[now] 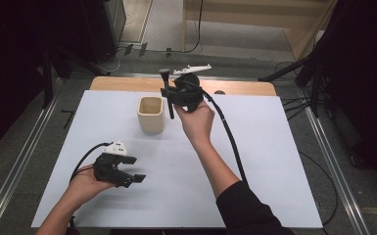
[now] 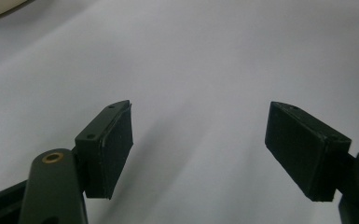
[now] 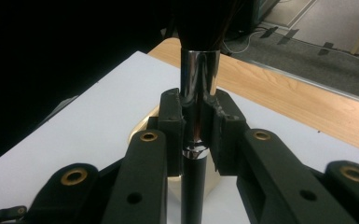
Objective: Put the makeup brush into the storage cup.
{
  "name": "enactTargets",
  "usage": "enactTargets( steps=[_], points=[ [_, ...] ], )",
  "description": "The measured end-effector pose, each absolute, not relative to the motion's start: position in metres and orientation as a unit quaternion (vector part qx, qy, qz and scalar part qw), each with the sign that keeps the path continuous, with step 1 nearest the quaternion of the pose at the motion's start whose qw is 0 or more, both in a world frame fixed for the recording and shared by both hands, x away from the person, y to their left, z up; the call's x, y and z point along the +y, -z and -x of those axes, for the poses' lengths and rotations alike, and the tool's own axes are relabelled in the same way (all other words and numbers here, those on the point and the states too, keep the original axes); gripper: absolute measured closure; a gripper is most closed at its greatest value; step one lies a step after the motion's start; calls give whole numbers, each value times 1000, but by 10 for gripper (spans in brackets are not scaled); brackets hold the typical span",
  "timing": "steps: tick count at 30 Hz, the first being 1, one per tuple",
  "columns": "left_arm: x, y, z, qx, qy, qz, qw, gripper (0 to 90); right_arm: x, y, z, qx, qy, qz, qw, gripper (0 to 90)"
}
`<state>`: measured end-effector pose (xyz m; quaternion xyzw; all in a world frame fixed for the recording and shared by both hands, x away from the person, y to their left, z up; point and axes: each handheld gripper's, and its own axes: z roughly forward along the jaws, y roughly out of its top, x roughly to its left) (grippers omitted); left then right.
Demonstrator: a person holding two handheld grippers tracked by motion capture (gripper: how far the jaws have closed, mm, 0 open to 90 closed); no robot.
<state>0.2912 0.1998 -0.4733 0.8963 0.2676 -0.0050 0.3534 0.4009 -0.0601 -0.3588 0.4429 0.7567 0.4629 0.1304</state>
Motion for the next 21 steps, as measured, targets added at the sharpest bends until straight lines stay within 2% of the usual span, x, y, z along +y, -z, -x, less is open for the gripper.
enactTargets(
  steps=[21],
  points=[
    [200, 473, -291, 265, 5, -898, 353, 243, -34, 344, -414, 753, -480, -426, 148, 783]
  ],
)
